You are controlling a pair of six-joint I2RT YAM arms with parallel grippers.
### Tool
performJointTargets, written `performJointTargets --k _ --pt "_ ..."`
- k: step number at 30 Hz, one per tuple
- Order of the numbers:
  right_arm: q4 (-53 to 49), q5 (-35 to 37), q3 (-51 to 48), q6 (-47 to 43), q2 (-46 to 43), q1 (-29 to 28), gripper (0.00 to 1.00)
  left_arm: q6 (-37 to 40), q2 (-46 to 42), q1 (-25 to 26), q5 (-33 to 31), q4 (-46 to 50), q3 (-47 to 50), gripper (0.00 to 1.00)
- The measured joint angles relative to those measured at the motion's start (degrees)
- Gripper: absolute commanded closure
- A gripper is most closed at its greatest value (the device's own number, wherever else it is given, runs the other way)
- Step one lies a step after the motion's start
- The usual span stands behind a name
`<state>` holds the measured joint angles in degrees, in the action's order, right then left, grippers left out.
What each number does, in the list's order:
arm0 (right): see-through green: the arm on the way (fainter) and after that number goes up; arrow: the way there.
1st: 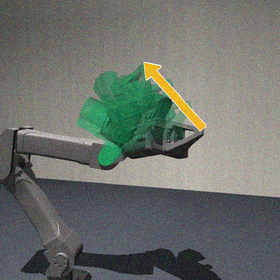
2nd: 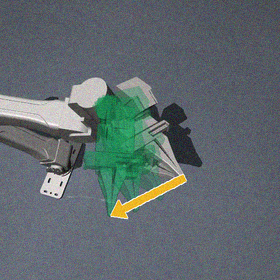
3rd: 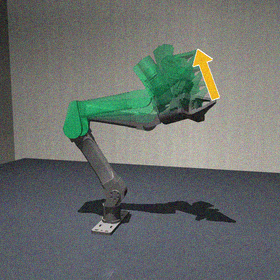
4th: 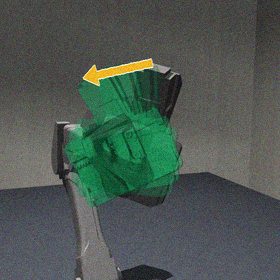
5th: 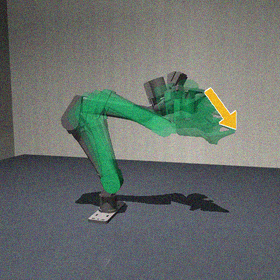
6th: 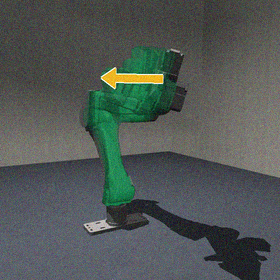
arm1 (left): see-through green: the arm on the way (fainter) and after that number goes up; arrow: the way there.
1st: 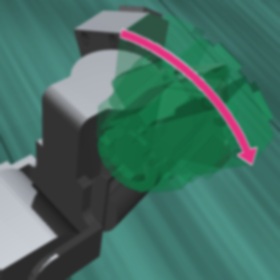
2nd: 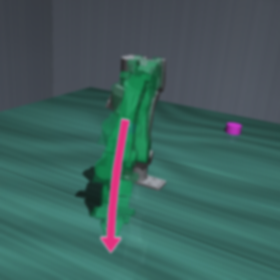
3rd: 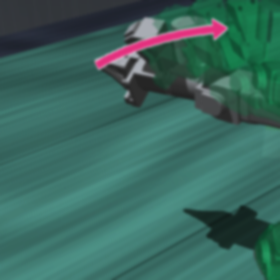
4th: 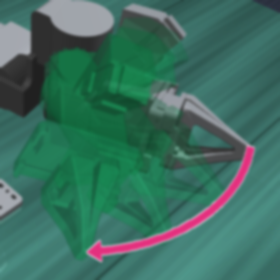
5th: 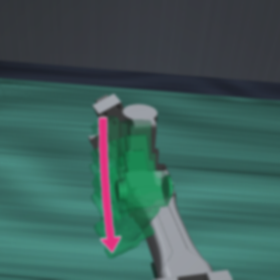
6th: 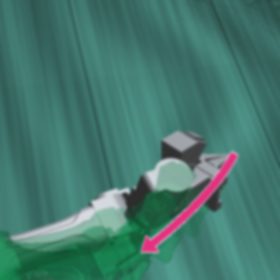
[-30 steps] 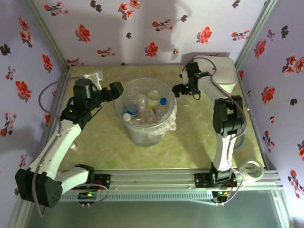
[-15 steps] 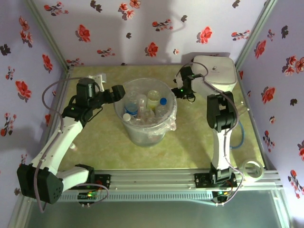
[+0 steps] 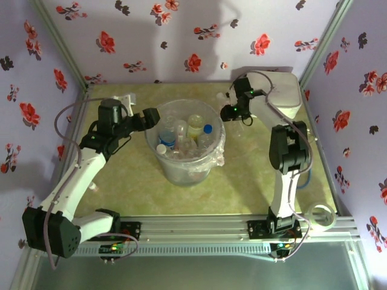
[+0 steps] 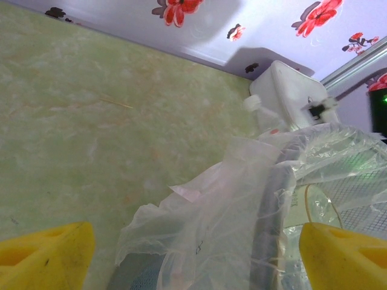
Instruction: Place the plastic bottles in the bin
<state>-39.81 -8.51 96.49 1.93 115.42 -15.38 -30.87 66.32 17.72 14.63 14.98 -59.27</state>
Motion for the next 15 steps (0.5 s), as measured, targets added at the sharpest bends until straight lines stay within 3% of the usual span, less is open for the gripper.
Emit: performJointTargets --k 6,10,15 --pt "-5.6 2.9 2.7 0.5 -11.4 1.7 0.45 0.0 0.5 0.0 0.0 -0.1 0.0 0.12" --pt "-6.6 0.8 6.6 3.3 -19.8 1.8 0.44 -0.2 1.3 0.0 0.3 -1.5 0.0 0.13" --pt "-9.1 0.3 15.0 6.2 -24.8 -6.1 0.44 -0.5 2.0 0.1 0.5 -3.8 0.0 0.13"
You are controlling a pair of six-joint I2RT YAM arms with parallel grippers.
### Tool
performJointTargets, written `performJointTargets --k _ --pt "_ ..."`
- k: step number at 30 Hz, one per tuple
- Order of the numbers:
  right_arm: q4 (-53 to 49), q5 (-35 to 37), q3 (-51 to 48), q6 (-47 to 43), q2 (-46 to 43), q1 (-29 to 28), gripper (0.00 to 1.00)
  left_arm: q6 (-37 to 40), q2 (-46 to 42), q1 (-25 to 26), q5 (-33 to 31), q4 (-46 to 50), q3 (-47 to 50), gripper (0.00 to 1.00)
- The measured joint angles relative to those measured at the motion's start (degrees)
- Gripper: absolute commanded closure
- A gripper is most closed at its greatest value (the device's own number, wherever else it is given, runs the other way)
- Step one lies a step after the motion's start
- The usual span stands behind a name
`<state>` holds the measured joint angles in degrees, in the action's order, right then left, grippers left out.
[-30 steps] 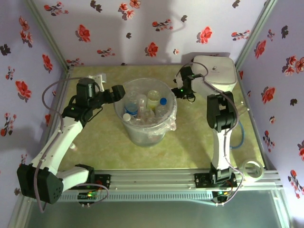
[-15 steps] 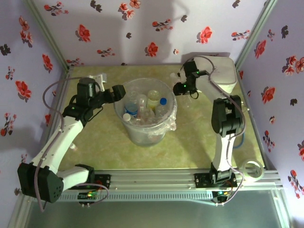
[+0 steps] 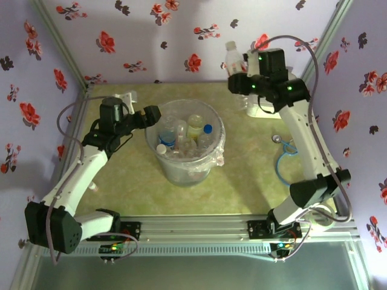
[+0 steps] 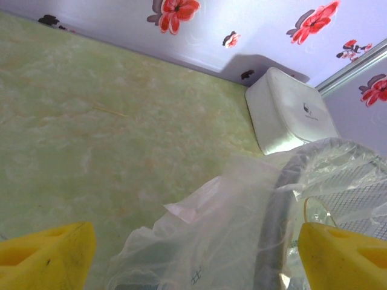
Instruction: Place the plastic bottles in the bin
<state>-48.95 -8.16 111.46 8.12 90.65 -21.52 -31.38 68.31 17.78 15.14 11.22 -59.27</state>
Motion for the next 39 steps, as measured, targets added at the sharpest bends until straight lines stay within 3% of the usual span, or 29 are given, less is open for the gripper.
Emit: performJointTargets --k 5,11,22,32,36,39 --pt "-4.5 -0.7 10.1 1.4 3.9 -12.0 0.43 0.0 0.1 0.1 0.1 -0.4 0.0 0.13" --pt "-10.2 -1.0 12.2 2.0 10.3 -17.3 0.41 -0.2 0.1 0.1 0.1 -0.5 0.0 0.13" --pt "-12.9 -4.5 2.4 4.0 8.0 -21.2 0.33 -0.2 0.1 0.1 -0.1 -0.7 0.0 0.14" --pt "-13.0 -5.6 -1.9 5.2 6.0 -22.4 0.05 -0.7 0.3 0.1 -0.1 -2.4 0.0 0.15" --pt "-15.0 -4.2 0.0 3.8 5.9 -22.4 0.06 -1.0 0.5 0.1 -0.1 -2.6 0.1 0.14" --pt "-16.2 -1.9 3.5 2.5 5.9 -22.4 0.14 -1.0 0.5 0.1 -0.1 -2.7 0.1 0.15"
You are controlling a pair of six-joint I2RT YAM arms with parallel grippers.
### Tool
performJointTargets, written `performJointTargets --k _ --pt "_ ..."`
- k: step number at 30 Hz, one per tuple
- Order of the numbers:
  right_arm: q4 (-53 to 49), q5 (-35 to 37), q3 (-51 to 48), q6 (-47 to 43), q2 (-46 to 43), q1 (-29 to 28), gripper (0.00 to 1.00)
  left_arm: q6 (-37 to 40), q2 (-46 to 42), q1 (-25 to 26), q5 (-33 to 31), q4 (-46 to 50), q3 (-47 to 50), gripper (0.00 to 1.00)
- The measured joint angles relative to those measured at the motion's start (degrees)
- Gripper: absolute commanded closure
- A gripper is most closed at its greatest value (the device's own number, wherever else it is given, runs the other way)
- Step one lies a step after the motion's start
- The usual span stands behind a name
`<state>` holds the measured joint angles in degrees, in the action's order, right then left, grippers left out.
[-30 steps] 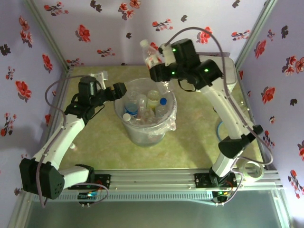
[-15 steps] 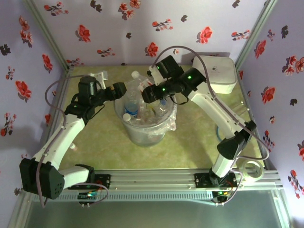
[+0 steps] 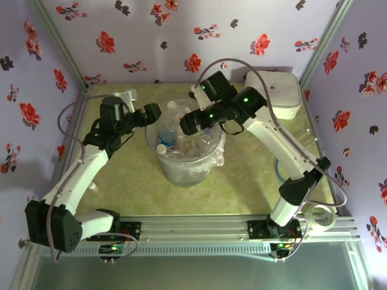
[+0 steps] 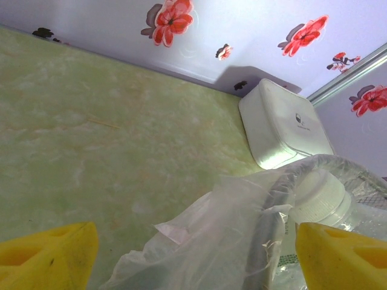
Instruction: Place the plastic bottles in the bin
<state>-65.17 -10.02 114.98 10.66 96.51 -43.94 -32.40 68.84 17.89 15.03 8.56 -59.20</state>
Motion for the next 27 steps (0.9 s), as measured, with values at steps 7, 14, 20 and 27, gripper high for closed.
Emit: performJointTargets --k 7,14,20,27 --pt "0.3 3.4 0.5 -1.5 0.4 0.0 0.36 0.0 0.0 0.0 0.0 0.0 0.2 0.14" --pt "6.8 1.6 -6.4 -0.1 -1.6 -0.7 0.41 -0.1 0.0 0.0 0.0 -0.2 0.3 0.15" --pt "12.5 -0.1 -12.1 2.2 -4.5 -0.7 0.41 -0.5 0.0 0.0 0.0 -1.3 0.8 0.15" --pt "12.1 0.4 -10.6 3.3 -3.9 -0.6 0.43 -0.7 0.0 0.0 0.0 -1.4 0.8 0.15"
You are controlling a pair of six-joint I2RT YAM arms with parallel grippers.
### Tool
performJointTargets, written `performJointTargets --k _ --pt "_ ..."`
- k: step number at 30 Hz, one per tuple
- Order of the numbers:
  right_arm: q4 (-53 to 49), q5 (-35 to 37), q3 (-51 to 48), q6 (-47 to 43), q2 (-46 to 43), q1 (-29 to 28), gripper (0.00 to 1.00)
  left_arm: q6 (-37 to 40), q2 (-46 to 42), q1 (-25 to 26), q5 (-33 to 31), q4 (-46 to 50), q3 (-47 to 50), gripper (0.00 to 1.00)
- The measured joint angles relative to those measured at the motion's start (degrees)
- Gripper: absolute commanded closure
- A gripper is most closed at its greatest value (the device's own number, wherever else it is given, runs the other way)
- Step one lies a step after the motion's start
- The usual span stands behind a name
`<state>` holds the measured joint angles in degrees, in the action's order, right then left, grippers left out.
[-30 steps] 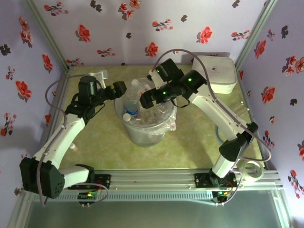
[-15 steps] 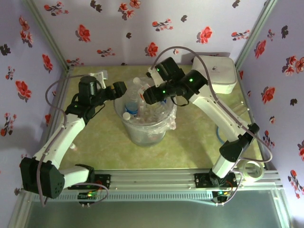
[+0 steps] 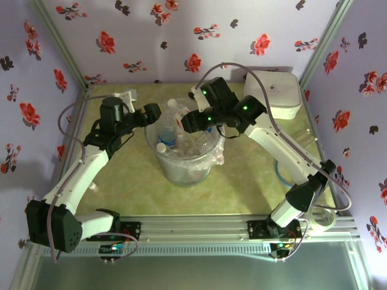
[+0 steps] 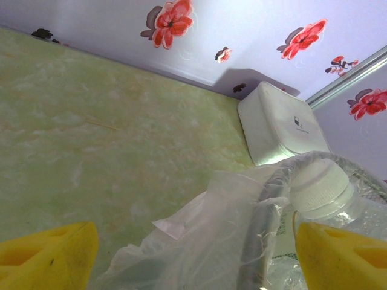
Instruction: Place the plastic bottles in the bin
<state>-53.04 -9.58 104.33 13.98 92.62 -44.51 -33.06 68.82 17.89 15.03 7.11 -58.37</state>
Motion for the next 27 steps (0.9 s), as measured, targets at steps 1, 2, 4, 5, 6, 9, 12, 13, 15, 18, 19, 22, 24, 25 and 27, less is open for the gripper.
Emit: performJointTargets --k 1,2,4,5,6,9,12,13,15,18,19,22,24,25,27 --pt "-0.3 0.5 0.3 0.0 0.2 0.0 0.43 0.0 0.0 0.0 0.0 0.0 0.0 0.15" --pt "-0.5 0.7 0.3 0.0 0.1 0.0 0.43 0.0 0.0 0.0 0.0 0.0 0.0 0.15" --pt "-0.8 0.9 0.3 0.0 -0.1 0.2 0.43 0.0 -0.1 0.0 0.0 -0.1 0.1 0.15" --pt "-0.9 0.9 0.2 0.0 -0.3 0.3 0.43 0.0 -0.1 0.0 0.0 -0.1 0.2 0.14" --pt "-0.9 1.1 0.0 0.0 -0.5 0.5 0.43 0.0 -0.2 0.0 0.0 -0.2 0.3 0.15" --pt "-1.0 1.8 -0.7 0.2 -1.0 1.3 0.43 0.0 -0.2 0.0 0.0 -0.2 0.3 0.15" --pt "-1.0 2.6 -1.5 1.0 -1.1 2.1 0.43 0.0 -0.2 0.0 0.0 -0.2 0.3 0.15" --pt "-0.9 3.1 -1.9 1.2 -1.1 2.3 0.43 0.0 -0.2 0.0 0.0 -0.2 0.3 0.15" --pt "-0.4 2.9 -2.3 1.7 -1.0 2.6 0.43 0.0 -0.2 0.0 0.0 -0.2 0.3 0.15" --pt "0.7 2.1 -2.4 2.2 -0.5 2.0 0.42 0.0 -0.2 0.0 0.0 -0.2 0.3 0.15" --pt "1.0 1.7 -2.4 2.3 -0.1 1.8 0.42 0.0 -0.2 0.0 0.0 -0.2 0.3 0.15" --pt "1.8 1.0 -2.8 2.6 0.7 1.3 0.39 0.0 -0.2 0.0 0.0 -0.2 0.4 0.15" --pt "2.0 1.0 -2.8 2.6 0.8 1.3 0.33 0.0 -0.2 0.0 0.0 -0.2 0.3 0.15" --pt "2.1 1.0 -2.8 2.5 0.8 1.3 0.31 0.0 -0.2 0.0 0.0 -0.2 0.3 0.14" --pt "1.9 1.0 -2.7 2.3 0.8 1.5 0.25 0.0 -0.2 0.0 0.0 -0.2 0.3 0.14"
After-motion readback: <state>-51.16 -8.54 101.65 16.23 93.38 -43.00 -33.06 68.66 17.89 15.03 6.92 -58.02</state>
